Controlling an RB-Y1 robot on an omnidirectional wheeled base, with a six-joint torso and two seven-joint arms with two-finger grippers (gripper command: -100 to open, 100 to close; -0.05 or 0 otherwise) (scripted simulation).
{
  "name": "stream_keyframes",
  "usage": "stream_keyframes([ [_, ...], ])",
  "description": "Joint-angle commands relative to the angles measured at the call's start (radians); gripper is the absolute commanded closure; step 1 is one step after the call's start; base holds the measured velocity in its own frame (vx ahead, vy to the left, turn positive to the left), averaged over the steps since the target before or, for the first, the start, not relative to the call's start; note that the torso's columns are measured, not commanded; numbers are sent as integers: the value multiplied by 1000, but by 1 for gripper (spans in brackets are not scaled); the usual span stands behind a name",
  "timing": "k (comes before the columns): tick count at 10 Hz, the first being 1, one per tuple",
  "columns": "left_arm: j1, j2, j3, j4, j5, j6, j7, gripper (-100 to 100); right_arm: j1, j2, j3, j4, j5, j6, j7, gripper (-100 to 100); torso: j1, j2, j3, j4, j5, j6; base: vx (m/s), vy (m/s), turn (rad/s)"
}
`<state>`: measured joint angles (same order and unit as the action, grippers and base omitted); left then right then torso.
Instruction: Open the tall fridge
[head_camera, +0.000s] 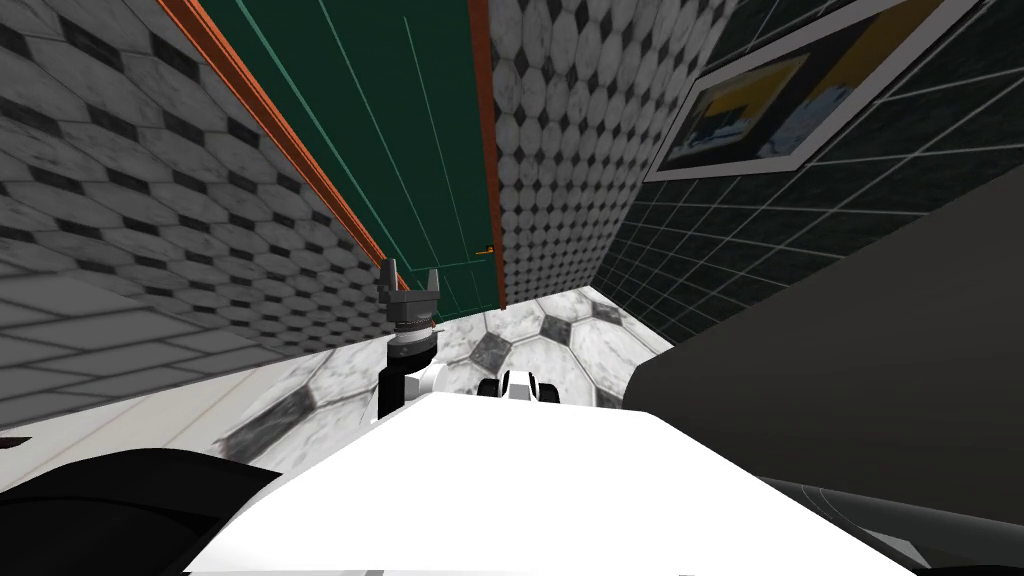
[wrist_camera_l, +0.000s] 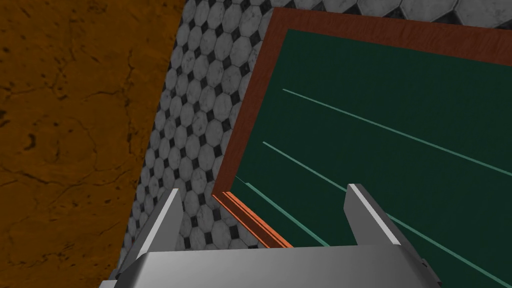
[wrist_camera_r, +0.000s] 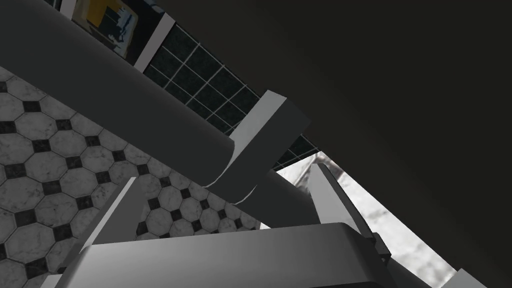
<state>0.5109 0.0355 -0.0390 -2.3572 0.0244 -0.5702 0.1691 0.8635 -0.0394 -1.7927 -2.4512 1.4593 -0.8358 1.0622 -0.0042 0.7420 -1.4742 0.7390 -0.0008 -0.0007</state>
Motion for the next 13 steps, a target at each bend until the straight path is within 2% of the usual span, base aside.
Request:
stream_keyframes([
  [1,0,0,0,0,0,0,0,0,42,-38,-34,6,-24,-5,-51,-100,-5,6,4,2,-1,1,-20,-28,1],
  [3,0,0,0,0,0,0,0,0,69,-62,-58,13,-42,-7,-82,-100,-4,1,0,1,0,2,-10,-45,-18],
  [6,0,0,0,0,0,0,0,0,125,-110,-106,25,-77,-12,-144,-100,10,-9,-8,-3,7,-2,11,-14,-30],
  [7,0,0,0,0,0,0,0,0,113,-91,-93,22,-71,-20,-125,-100,13,-11,-11,-3,10,-3,2,-3,-19],
  [8,0,0,0,0,0,0,0,0,115,-90,-93,23,-71,-23,-128,0,13,-10,-9,-3,9,-3,-7,0,-13],
  [13,0,0,0,0,0,0,0,0,115,-88,-91,24,-71,-27,-128,0,3,-3,-1,-1,0,1,0,0,0],
])
